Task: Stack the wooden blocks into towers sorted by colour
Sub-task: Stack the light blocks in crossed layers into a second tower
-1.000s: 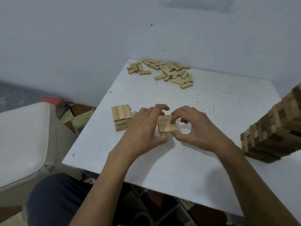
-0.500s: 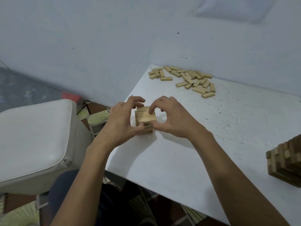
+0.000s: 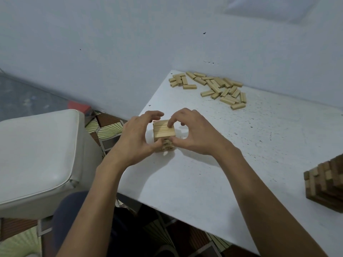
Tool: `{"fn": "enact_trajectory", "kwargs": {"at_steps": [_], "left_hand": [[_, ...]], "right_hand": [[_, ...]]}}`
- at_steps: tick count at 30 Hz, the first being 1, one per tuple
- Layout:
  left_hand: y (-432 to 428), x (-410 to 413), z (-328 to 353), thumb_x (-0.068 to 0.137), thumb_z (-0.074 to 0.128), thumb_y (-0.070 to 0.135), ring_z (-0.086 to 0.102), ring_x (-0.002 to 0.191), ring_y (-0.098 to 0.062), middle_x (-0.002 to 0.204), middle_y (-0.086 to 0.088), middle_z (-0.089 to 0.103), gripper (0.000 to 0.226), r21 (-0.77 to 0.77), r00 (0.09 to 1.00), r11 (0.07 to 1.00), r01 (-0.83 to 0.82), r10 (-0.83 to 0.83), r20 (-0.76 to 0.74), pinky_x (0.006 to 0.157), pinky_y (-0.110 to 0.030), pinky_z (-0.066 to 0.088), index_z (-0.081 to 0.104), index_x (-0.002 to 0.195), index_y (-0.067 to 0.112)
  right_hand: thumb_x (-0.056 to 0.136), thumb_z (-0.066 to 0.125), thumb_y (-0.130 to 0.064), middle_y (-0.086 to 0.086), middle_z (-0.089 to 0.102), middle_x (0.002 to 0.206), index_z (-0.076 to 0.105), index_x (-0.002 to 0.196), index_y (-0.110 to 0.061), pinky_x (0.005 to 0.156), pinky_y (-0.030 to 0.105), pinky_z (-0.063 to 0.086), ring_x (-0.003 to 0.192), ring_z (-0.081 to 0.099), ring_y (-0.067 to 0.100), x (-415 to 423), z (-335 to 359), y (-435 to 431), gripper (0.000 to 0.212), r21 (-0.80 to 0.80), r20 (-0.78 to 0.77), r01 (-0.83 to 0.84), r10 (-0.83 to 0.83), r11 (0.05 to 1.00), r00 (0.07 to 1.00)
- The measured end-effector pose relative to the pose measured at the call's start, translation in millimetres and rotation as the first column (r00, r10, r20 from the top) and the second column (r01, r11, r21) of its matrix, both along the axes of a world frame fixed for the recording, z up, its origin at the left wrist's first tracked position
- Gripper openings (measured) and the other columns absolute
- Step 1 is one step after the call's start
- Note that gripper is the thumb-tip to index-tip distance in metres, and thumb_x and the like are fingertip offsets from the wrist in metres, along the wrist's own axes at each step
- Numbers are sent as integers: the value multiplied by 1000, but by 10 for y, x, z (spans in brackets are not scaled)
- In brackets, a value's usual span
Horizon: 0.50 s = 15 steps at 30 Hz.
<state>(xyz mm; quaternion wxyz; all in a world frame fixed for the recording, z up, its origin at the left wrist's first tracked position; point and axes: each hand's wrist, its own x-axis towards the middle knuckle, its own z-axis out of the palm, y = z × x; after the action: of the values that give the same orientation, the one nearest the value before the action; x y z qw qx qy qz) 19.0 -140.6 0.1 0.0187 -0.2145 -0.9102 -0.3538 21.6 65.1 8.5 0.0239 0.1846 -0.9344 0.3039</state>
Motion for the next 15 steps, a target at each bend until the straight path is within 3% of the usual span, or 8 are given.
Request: {"fn": "enact_trajectory", "kwargs": {"at_steps": [6, 10, 15], "left_hand": [[181, 15, 7, 80, 56, 50, 42, 126, -12, 136, 12, 50, 52, 23, 988, 1000, -19, 22, -152, 107, -40, 32, 53, 129, 34], [589, 5, 31, 88, 57, 39, 46, 125, -15, 132, 8, 55, 34, 48, 974, 999, 0, 11, -228, 106, -44, 35, 62, 120, 28], [1301, -93, 52, 93, 55, 26, 51, 116, -19, 125, 4, 60, 26, 6, 960, 997, 80, -76, -269, 94, -35, 37, 65, 117, 23]], "right_hand": [[86, 67, -36, -11, 53, 127, 60, 117, -29, 88, 27, 38, 108, 49, 12, 40, -27, 214, 33, -61, -9, 106, -107, 992, 994], [91, 61, -32, -7, 56, 127, 60, 119, -26, 92, 32, 45, 111, 52, 15, 1, -69, 532, 28, -40, -16, 239, -240, 970, 971], [95, 55, -21, 2, 57, 133, 60, 126, -21, 95, 33, 44, 120, 52, 21, -151, -192, 1019, 31, 19, -53, 438, -436, 899, 898]]}}
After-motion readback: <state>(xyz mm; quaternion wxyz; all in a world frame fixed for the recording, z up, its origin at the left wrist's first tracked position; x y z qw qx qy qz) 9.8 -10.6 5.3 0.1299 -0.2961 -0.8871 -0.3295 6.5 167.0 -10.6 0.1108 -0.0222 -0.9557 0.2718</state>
